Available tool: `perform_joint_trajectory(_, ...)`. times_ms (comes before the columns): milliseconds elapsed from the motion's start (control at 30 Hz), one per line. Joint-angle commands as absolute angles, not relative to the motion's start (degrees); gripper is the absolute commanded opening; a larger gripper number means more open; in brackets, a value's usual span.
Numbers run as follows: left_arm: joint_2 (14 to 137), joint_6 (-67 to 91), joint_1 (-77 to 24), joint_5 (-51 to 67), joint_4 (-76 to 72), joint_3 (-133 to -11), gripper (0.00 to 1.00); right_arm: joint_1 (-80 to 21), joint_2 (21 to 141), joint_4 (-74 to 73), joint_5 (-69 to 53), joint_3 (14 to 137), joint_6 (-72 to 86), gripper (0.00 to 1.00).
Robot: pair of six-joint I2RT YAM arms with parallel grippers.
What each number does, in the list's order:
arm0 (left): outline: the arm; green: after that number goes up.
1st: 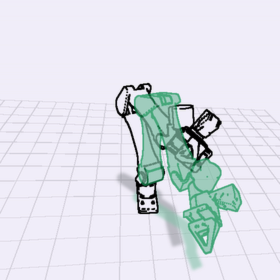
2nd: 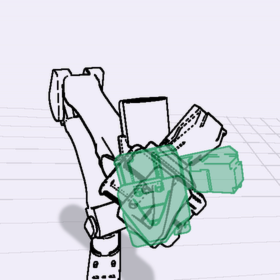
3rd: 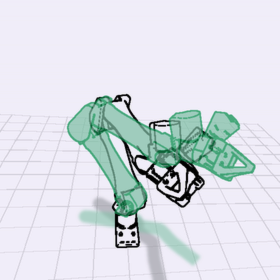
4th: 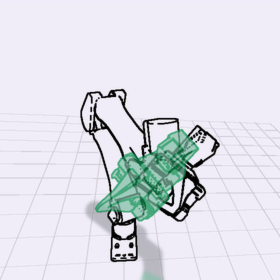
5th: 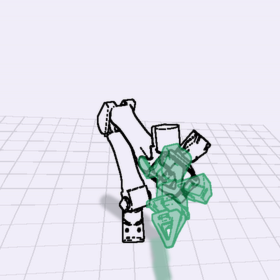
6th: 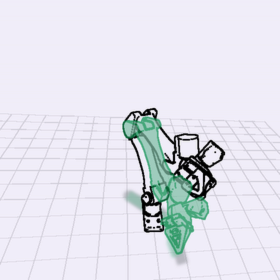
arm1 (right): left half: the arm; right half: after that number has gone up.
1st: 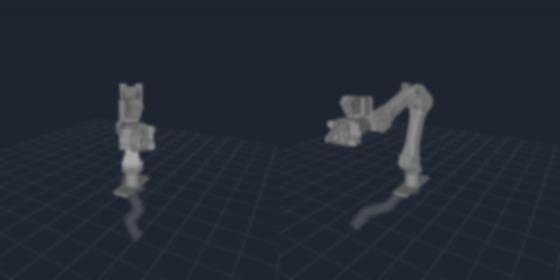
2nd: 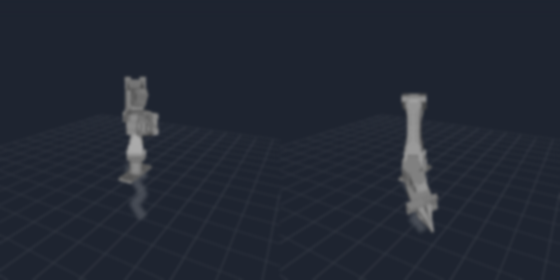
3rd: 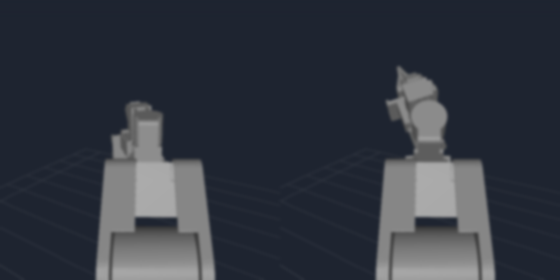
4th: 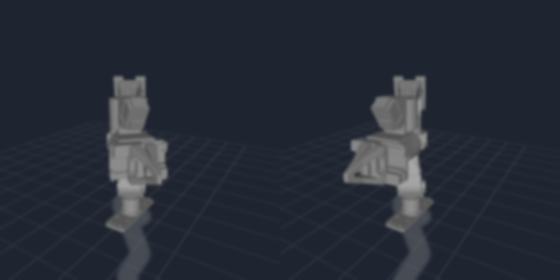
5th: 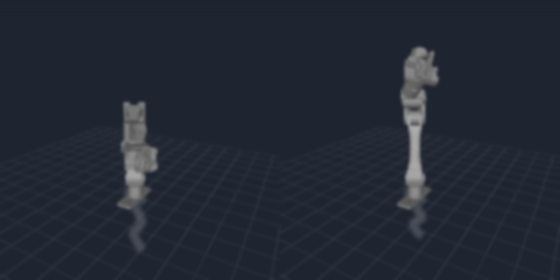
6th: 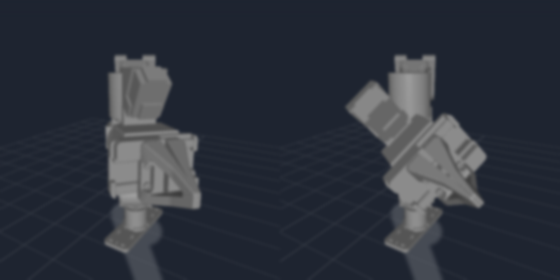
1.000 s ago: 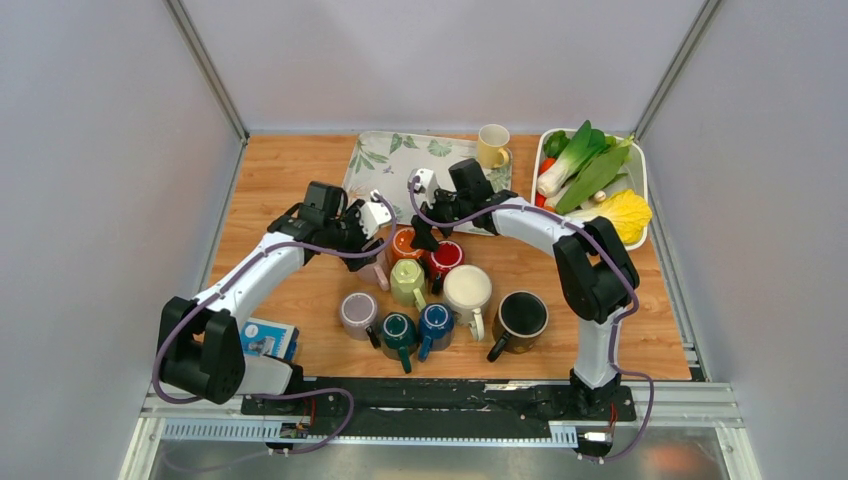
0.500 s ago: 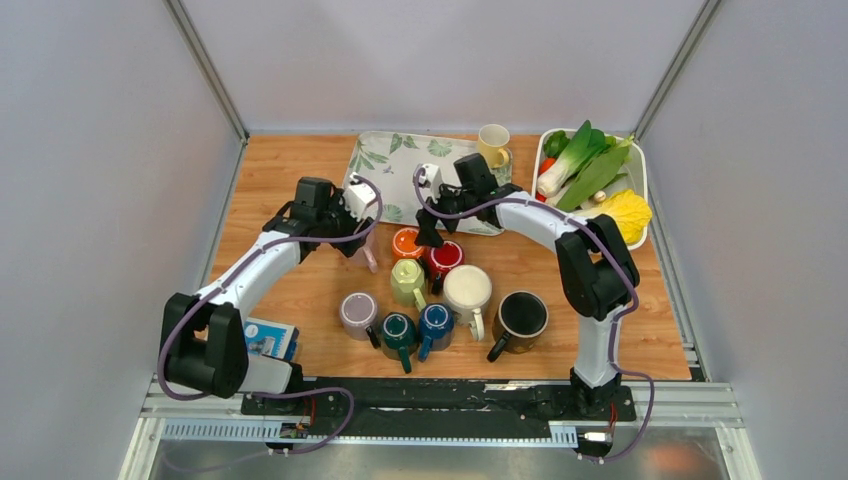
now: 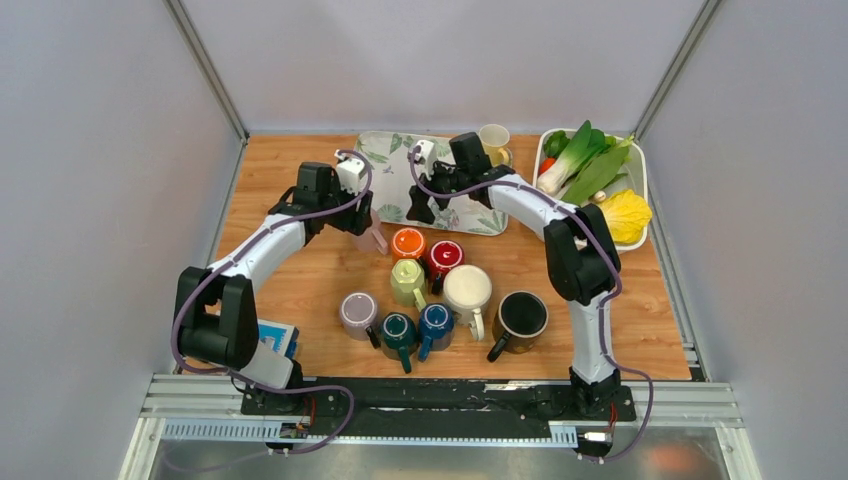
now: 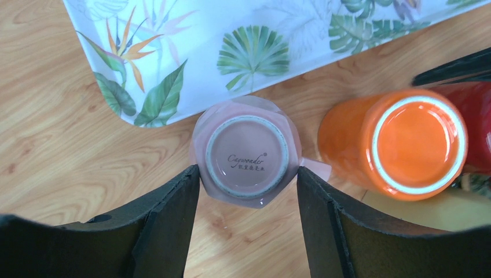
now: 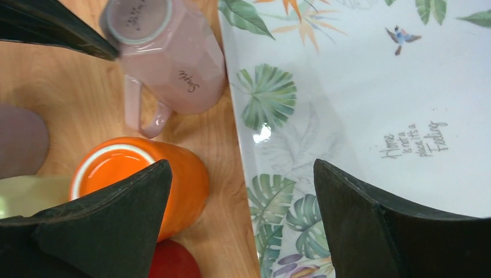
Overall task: Turn the mug right side up
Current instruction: Move the cup to the center of the board.
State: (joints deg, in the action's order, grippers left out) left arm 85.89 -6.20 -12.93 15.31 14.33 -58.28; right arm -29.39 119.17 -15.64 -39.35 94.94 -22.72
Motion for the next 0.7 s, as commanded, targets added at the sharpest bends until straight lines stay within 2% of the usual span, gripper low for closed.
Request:
perform_joint_trajectory(0,87.3,1.2,-12.7,18.6,13.4,-61.4,0.68,-29.4,122.8,-12.6,-35.2,97.0,-23.1,0.95)
perform_joint_trajectory(133,87.3,2.0,-12.7,18.4,14.9,-62.4,0.68,-29.4,124.7,-12.7,-33.9,94.6,-27.1,0.95)
perform_joint_trajectory(367,83.2,0.0,-11.2,22.0,18.9,-63.8,0.81,-30.7,120.1,-13.2,-35.4,88.5,-28.1,0.95)
perform_joint_trajectory(667,79.9,4.7,-4.6,21.9,23.7,-63.6,0.81,-33.6,118.4,-13.3,-34.8,84.6,-29.0,0.95)
